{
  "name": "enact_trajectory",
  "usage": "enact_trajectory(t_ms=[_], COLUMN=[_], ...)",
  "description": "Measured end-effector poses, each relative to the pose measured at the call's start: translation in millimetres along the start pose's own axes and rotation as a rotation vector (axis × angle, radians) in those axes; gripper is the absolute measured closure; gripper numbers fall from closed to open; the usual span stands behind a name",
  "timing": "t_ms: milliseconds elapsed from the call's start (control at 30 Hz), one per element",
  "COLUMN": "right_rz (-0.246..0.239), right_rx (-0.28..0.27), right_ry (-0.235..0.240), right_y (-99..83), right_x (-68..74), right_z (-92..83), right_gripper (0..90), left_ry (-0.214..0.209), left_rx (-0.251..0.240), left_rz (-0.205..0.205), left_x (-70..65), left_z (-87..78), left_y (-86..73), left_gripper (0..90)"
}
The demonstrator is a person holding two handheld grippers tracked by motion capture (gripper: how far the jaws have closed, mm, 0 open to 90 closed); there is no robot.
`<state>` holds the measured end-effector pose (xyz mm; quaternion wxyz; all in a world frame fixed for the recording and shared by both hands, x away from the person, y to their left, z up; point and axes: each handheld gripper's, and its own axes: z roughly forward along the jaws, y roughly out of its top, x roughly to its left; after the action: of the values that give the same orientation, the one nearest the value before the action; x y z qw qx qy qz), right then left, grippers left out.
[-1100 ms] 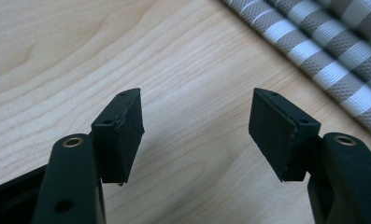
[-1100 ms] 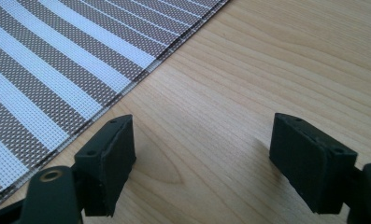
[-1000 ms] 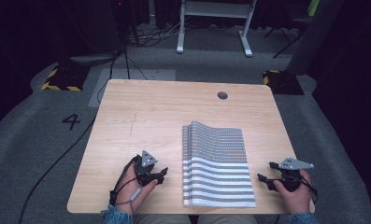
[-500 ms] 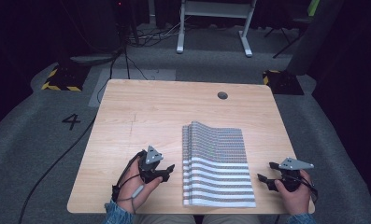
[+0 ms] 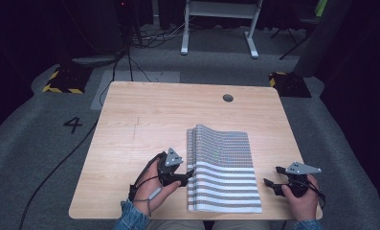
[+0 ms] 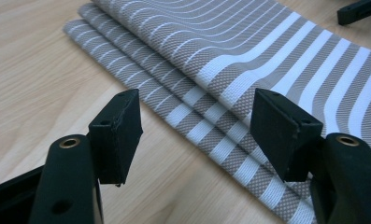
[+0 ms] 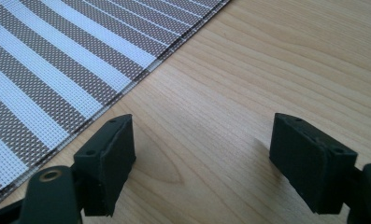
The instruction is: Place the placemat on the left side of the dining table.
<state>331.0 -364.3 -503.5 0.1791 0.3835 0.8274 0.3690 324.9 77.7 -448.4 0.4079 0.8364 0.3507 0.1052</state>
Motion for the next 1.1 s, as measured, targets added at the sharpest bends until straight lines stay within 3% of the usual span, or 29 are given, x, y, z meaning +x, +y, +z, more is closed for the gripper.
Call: enact_trajectory(t_ms=[300,400,433,533,667,767,900,967,1100], right_rz=[0.009,0.015,0.043,0.064,0.009,-0.005,-0.007,-0.006,0.002], right_rx=[-0.003,0.002,0.0,-0.017,0.005,0.014,0.014,0.013,0.007], right_ry=[0.004,0.003,0.004,0.072,0.022,0.013,0.013,0.013,0.012], right_y=[1.3,3.0,4.8,11.1,15.4,17.3,17.4,17.5,17.5], right_x=[0.5,1.2,2.4,2.5,9.0,11.3,11.2,11.4,12.1], right_z=[1.9,3.8,5.5,11.9,17.6,20.2,20.3,20.5,21.2], right_gripper=[20.5,17.7,16.2,16.2,16.0,14.1,14.0,14.0,13.9], left_ry=[-0.048,-0.042,-0.05,-0.04,-0.066,-0.073,-0.1,-0.089,-0.076], left_rx=[-0.002,0.011,0.009,-0.003,0.011,0.017,0.058,0.065,0.092], left_rz=[-0.018,-0.021,-0.03,-0.052,-0.055,-0.05,-0.06,-0.047,-0.07], left_x=[-10.2,-9.4,-8.1,-4.3,-3.8,-4.6,-7.1,-5.7,-3.7], left_z=[20.2,25.2,26.2,27.5,34.4,39.6,44.9,46.1,50.3], left_y=[5.9,8.5,10.1,14.8,14.4,14.2,15.6,17.1,17.4], left_gripper=[34.4,34.4,34.3,33.5,33.2,33.1,31.7,31.7,30.4])
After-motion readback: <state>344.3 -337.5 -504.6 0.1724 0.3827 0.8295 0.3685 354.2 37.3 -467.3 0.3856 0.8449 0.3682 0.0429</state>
